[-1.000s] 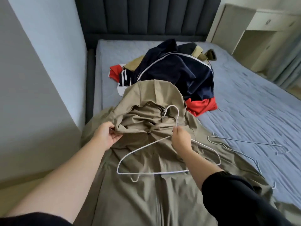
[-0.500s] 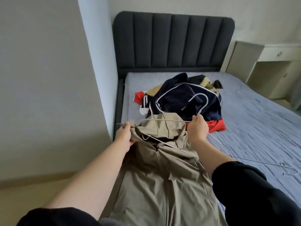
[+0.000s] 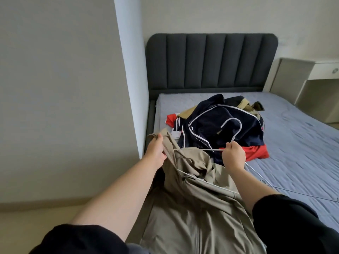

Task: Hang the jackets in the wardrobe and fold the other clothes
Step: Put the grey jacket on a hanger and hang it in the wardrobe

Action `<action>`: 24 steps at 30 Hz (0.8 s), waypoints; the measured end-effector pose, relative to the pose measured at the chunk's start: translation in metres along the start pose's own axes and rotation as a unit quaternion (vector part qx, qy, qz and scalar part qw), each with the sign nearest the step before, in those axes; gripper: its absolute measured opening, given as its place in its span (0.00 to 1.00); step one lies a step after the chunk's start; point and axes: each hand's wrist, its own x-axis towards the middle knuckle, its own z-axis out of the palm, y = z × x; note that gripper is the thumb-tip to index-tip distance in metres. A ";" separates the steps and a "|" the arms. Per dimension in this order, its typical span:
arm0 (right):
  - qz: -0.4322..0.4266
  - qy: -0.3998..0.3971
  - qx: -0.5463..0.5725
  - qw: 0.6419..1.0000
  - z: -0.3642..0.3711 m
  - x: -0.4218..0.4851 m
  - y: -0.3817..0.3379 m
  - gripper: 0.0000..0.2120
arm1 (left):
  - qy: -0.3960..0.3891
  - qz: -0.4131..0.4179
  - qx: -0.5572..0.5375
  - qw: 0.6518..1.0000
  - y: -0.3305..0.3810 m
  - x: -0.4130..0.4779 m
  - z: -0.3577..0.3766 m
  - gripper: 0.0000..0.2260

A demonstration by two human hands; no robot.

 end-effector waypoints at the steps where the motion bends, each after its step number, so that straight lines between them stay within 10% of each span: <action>1: 0.001 -0.003 -0.004 1.000 0.000 0.000 -0.003 0.15 | -0.031 -0.011 -0.010 0.999 0.001 -0.004 0.006 0.09; 9: 0.051 -0.055 0.077 0.994 0.020 0.007 -0.049 0.15 | -0.241 -0.099 0.040 0.965 -0.014 -0.032 0.035 0.11; 14: 0.083 -0.072 0.193 0.975 0.017 0.025 -0.074 0.15 | -0.105 -0.017 0.328 0.939 -0.011 -0.023 -0.003 0.05; 18: 0.017 -0.087 0.223 0.971 0.018 0.023 -0.096 0.17 | 0.027 0.239 0.625 0.743 0.021 -0.014 -0.025 0.05; 21: -0.031 -0.108 0.223 0.968 0.019 0.017 -0.110 0.17 | 0.063 0.497 0.635 0.589 0.043 -0.015 -0.023 0.11; 24: -0.083 -0.133 0.187 0.970 0.020 0.008 -0.121 0.14 | 0.001 0.530 0.689 0.495 0.053 -0.011 -0.010 0.18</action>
